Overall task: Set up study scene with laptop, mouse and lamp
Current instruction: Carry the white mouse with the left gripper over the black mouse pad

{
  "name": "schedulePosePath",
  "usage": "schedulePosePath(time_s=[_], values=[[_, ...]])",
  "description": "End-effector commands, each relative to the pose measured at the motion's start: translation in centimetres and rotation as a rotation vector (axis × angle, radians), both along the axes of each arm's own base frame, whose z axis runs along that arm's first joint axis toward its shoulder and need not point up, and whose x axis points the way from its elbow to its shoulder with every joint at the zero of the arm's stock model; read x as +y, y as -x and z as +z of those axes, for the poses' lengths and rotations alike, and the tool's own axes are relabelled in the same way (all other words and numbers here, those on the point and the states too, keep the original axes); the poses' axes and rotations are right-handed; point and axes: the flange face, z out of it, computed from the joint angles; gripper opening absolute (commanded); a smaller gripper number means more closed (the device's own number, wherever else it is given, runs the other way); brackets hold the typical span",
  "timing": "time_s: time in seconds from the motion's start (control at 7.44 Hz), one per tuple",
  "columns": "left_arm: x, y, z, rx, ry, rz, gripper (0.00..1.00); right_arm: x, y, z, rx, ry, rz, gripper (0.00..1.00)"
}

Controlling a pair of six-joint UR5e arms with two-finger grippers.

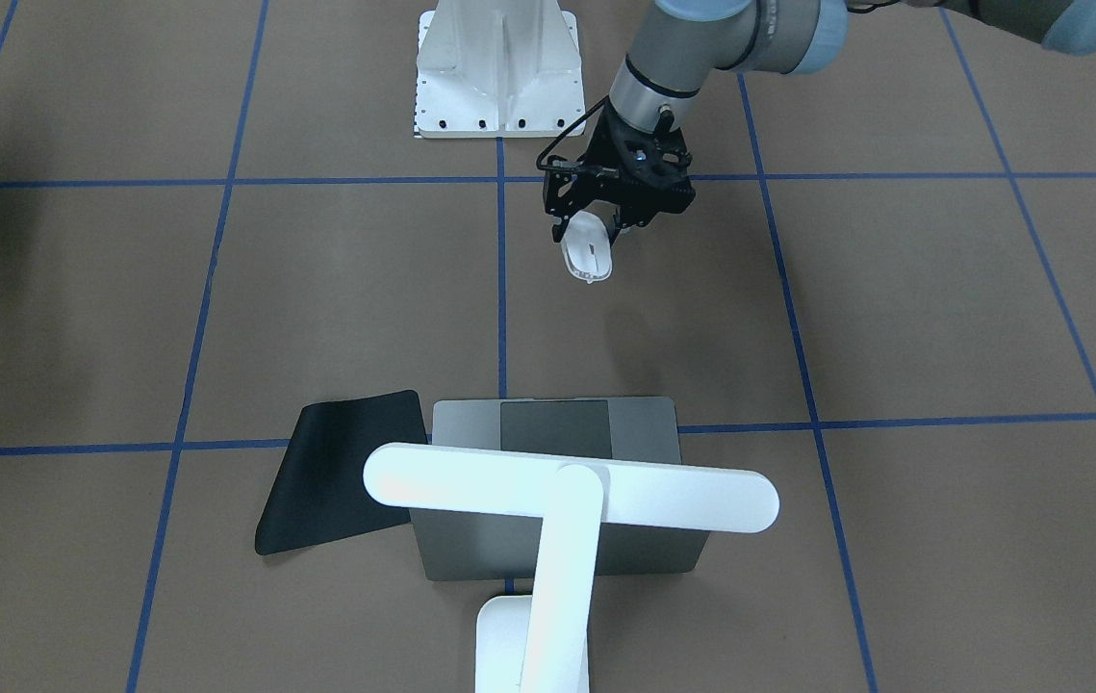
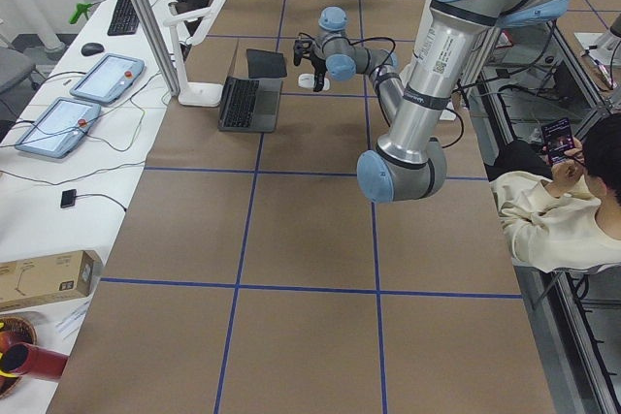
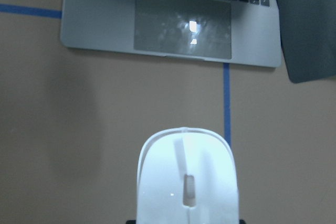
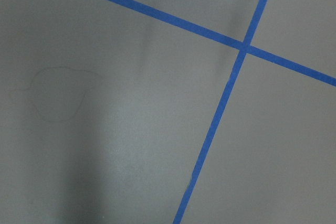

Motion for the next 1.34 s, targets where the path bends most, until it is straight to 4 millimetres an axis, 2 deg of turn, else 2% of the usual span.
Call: schedulePosePath(time_s=[0.0,0.27,0.4,0.54,0.81,1.07,1.21], values=[[-2.5,-4.1,-4.3,0.019,0.039,-0.064,0.21,-0.2,0.0,-0.3,0.004,-0.010,-0.003,1.00],[-4.6,-7.4,-7.5,0.033,0.055,-0.139,0.21,-0.1,-0.1,-0.3,0.006,-0.011,0.000,1.00],[-5.7,-9.6,-9.7,0.041,0.054,-0.186,0.21,-0.8,0.1,-0.9,0.010,-0.011,0.016,1.00],[-5.6,-12.7,-11.0,0.047,0.042,-0.225,0.21,-1.2,0.2,-1.7,0.009,-0.011,0.043,1.00],[-6.2,-17.6,-12.2,0.057,0.012,-0.303,0.20,-2.0,0.0,-2.3,0.017,-0.027,0.051,1.00],[-6.8,-18.8,-11.8,0.049,-0.020,-0.364,0.20,-2.4,-0.3,-2.1,0.066,-0.040,0.055,1.00],[-7.4,-20.2,-11.9,0.046,-0.047,-0.413,0.19,-2.4,-0.3,-2.2,0.066,-0.041,0.056,1.00]])
